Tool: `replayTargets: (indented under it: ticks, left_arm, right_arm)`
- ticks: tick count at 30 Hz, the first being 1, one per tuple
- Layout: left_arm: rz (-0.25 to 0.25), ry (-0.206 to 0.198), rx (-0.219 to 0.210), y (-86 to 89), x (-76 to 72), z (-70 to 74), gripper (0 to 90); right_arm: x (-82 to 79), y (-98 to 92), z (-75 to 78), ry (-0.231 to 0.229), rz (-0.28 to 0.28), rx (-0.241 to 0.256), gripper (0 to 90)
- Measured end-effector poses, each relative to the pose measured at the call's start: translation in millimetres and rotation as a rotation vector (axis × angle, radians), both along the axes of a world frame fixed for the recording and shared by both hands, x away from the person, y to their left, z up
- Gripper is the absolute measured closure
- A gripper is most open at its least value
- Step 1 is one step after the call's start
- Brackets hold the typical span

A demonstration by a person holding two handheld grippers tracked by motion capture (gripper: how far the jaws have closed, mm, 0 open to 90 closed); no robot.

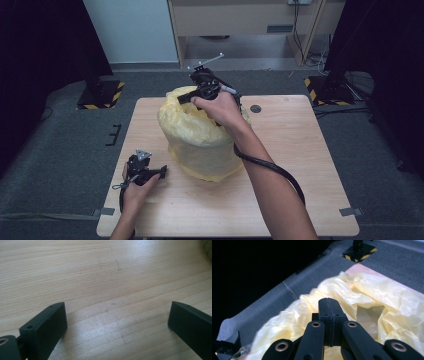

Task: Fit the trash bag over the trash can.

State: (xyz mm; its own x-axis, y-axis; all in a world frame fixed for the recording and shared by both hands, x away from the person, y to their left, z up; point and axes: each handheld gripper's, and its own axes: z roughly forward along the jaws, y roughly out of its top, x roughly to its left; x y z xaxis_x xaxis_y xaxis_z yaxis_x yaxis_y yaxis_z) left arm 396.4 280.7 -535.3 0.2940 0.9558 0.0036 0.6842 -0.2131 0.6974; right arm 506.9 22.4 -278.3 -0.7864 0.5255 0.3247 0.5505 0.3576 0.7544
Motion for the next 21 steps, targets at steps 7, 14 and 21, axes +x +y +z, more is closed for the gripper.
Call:
replayTargets:
  ticks: [7,14,21]
  left_arm:
    - [-0.004,-0.001,0.001,-0.2,-0.6,-0.1,1.6]
    - [-0.004,-0.002,0.001,-0.4,-0.9,-0.1,1.6]
    - [-0.004,0.0,0.0,-0.5,-0.7,0.0,1.4]
  right_arm:
    - [7.4,0.7,-15.6,0.043,-0.018,-0.058,90.0]
    - [11.8,-1.3,-26.7,0.082,-0.017,-0.121,90.0]
    - [16.1,3.9,-39.1,0.135,0.003,-0.202,90.0]
